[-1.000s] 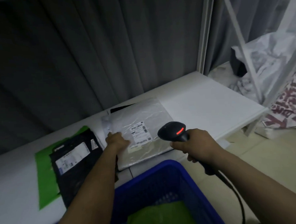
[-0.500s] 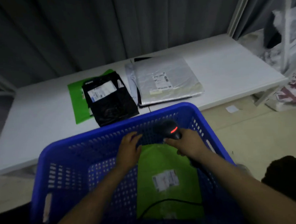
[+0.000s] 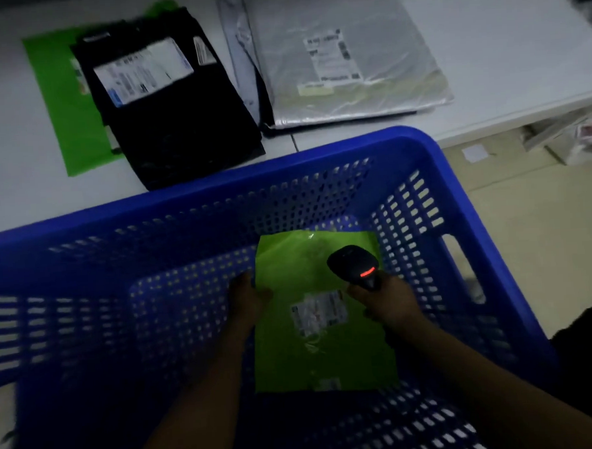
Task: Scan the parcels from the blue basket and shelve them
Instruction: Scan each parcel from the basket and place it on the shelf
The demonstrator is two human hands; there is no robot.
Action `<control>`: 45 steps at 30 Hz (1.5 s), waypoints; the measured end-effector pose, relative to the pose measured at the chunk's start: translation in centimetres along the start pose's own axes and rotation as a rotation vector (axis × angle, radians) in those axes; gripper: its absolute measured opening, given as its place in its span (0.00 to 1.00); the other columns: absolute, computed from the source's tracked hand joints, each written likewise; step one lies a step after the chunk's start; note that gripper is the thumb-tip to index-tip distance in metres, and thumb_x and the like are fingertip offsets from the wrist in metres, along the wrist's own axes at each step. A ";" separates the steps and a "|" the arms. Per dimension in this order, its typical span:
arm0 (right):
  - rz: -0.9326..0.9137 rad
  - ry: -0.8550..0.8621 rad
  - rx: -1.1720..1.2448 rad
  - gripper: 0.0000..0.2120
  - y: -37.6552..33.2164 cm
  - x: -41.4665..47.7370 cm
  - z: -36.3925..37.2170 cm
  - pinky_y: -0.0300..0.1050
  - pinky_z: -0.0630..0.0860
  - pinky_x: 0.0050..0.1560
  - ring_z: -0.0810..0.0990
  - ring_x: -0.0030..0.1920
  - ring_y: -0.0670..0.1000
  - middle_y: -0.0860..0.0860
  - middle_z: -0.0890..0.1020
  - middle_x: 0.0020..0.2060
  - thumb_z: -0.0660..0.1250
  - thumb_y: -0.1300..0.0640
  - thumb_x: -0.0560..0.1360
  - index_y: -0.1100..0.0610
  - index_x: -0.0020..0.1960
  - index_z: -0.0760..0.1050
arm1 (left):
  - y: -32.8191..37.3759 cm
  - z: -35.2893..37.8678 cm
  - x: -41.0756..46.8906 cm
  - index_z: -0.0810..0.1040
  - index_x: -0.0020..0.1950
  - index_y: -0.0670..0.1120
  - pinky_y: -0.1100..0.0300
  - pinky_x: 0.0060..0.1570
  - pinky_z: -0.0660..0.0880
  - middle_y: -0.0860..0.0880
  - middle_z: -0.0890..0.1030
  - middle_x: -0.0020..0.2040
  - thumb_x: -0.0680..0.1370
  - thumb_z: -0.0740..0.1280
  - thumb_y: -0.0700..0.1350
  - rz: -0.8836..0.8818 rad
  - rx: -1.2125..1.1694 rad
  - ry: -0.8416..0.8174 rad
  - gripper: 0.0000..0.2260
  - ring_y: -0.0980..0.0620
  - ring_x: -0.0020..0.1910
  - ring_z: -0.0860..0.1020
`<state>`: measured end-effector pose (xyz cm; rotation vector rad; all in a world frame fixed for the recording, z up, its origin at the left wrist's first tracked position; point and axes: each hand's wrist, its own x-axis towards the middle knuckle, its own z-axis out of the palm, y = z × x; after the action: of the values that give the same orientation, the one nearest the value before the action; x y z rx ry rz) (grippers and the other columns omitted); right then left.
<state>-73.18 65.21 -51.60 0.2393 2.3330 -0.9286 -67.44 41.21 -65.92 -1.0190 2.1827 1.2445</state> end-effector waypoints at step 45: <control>-0.735 -0.009 -0.406 0.13 -10.1 -15.6 -10.4 0.41 0.68 0.37 0.78 0.41 0.50 0.49 0.79 0.39 0.73 0.47 0.71 0.53 0.42 0.73 | 12.6 -23.8 -25.8 0.78 0.59 0.39 0.67 0.38 0.69 0.48 0.79 0.49 0.77 0.67 0.35 0.564 -0.070 0.444 0.10 0.51 0.48 0.76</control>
<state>-69.42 65.60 -30.67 -0.8316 2.5636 -0.7242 -60.82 34.80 -29.76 -0.7807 2.9309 1.4371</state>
